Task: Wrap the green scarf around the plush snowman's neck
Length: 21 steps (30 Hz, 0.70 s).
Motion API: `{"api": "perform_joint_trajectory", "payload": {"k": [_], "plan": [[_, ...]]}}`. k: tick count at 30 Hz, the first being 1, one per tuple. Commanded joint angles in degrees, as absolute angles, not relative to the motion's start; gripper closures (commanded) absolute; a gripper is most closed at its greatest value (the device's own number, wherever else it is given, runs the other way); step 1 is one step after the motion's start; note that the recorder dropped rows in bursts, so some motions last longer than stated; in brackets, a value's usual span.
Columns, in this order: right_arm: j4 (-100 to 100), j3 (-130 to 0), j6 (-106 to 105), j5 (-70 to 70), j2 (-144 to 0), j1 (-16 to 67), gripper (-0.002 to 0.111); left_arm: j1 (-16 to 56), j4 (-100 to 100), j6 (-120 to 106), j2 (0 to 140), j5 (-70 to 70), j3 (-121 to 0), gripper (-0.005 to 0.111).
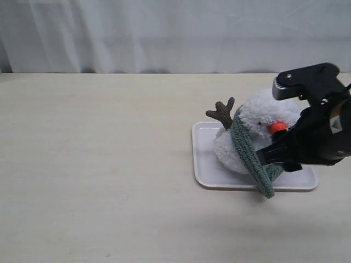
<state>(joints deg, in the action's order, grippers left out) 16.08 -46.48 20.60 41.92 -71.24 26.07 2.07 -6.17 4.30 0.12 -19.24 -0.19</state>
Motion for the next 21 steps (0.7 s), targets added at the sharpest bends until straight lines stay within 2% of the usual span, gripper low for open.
{"api": "perform_joint_trajectory", "payload": {"k": [1,5,12,21], "plan": [[15.9,-46.7,20.3,42.4,-64.1,26.1,0.068,2.0,-5.9,4.4,0.0,-18.5,0.0,0.107],[15.9,-46.7,20.3,42.4,-57.9,26.1,0.083,2.0,-5.9,4.4,0.0,-18.5,0.0,0.107],[15.9,-46.7,20.3,42.3,-47.0,26.1,0.104,2.0,-5.9,4.4,0.0,-18.5,0.0,0.107],[15.9,-46.4,20.2,42.2,-32.6,26.1,0.104,2.0,-5.9,4.4,0.0,-18.5,0.0,0.107]]}}
